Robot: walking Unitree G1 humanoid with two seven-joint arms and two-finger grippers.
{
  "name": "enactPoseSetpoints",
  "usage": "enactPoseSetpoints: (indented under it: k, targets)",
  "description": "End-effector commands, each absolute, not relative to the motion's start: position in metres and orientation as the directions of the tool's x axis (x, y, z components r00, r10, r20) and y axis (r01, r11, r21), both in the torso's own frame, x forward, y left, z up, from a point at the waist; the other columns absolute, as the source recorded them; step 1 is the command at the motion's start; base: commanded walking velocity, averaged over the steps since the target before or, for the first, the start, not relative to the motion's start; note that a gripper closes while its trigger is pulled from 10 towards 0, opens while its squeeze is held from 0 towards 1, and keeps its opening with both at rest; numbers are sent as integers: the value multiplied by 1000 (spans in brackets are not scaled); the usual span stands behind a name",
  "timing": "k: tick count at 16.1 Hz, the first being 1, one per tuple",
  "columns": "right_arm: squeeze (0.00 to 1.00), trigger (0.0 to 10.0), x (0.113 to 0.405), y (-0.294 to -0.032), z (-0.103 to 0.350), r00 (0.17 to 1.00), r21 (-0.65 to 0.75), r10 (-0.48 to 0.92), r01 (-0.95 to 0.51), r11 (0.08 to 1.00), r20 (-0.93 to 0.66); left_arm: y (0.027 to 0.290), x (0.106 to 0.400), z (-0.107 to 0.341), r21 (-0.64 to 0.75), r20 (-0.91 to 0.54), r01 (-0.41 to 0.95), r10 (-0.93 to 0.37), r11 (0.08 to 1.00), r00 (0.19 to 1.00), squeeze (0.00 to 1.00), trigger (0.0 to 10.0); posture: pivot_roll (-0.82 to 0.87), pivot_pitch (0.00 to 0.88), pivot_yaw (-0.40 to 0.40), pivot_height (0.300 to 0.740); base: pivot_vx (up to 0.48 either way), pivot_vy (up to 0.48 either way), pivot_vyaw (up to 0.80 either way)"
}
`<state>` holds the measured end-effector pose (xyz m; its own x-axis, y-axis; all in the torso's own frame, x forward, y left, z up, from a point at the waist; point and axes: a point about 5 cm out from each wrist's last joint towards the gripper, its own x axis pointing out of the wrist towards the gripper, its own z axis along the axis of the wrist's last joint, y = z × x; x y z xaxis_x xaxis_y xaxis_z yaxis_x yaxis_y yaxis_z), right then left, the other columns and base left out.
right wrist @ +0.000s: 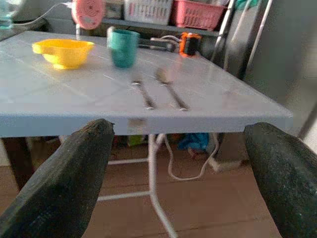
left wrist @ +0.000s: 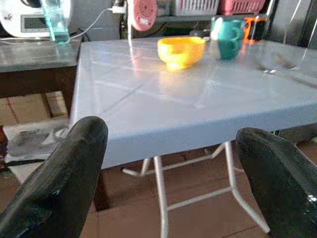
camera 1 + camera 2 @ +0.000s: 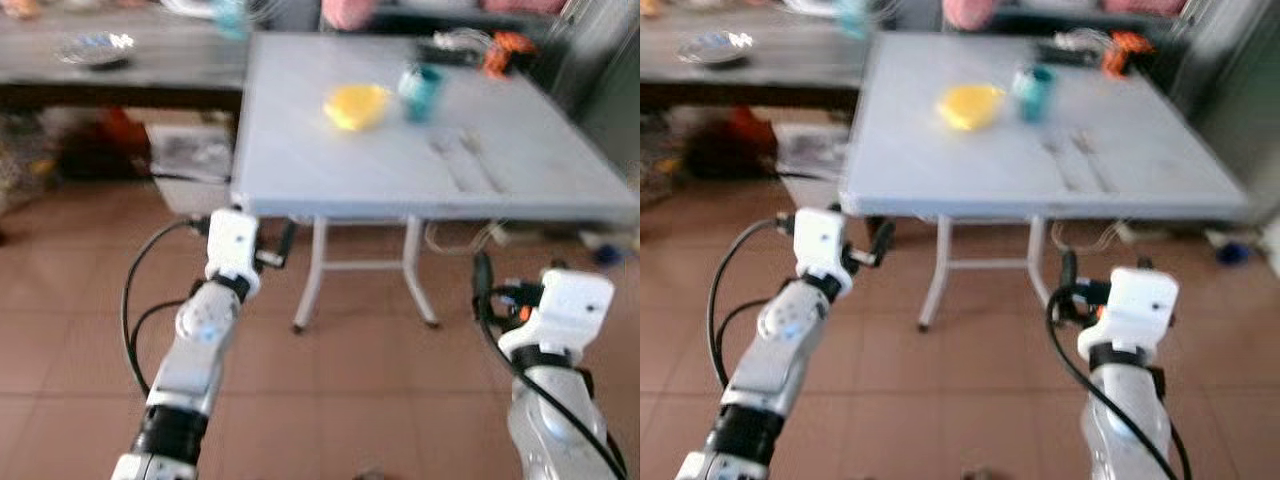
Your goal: Setting the table
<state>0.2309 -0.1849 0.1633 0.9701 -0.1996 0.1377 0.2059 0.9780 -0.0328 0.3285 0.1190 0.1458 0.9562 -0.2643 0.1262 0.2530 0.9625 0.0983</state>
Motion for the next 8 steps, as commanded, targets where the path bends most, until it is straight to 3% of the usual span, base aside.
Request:
enactPoseSetpoints:
  k: [1, 6, 8]
  targets:
    - [0, 10000, 231, -188, 168, 968, -44, -198, 207, 977, 156, 116, 329, 149, 110, 141, 258, -272, 960, 952, 0, 10000, 41, 132, -21, 740, 0, -480, 0]
    - [0, 10000, 231, -187, 167, 969, -46, -192, 201, 978, 157, 117, 327, 151, 85, 165, 271, -281, 959, 945, 0, 10000, 47, 133, -22, 740, 0, 0, 0]
    - [0, 10000, 232, -185, 168, 969, -46, -186, 195, 980, 161, 121, 328, 151, 57, 160, 258, -264, 965, 951, 0, 10000, 48, 135, -21, 740, 405, 0, 0]
